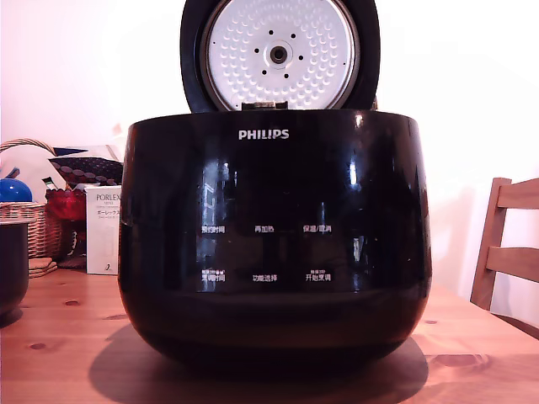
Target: Pick up the metallic pot next to the rice cooker
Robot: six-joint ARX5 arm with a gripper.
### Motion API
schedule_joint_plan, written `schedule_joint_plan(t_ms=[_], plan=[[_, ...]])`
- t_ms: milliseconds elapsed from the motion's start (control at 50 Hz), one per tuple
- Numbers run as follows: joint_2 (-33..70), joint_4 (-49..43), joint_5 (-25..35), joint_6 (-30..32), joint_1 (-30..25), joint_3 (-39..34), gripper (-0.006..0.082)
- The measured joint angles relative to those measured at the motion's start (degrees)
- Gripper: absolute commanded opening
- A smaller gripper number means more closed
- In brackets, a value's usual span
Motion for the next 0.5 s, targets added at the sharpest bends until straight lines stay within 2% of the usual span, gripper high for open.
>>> schedule_joint_plan(t_ms=[100, 220, 300, 500], plan=[[1.6, -10.0, 0.1, 1.7, 0.1, 7.5, -0.0021], [4.2, -21.1, 0.1, 4.0, 0.1, 12.8, -0.0021], [7.4, -27.6, 0.1, 8.1, 0.1, 14.6, -0.0021], [17.4, -40.1, 0.4, 12.7, 0.2, 15.0, 0.0003]])
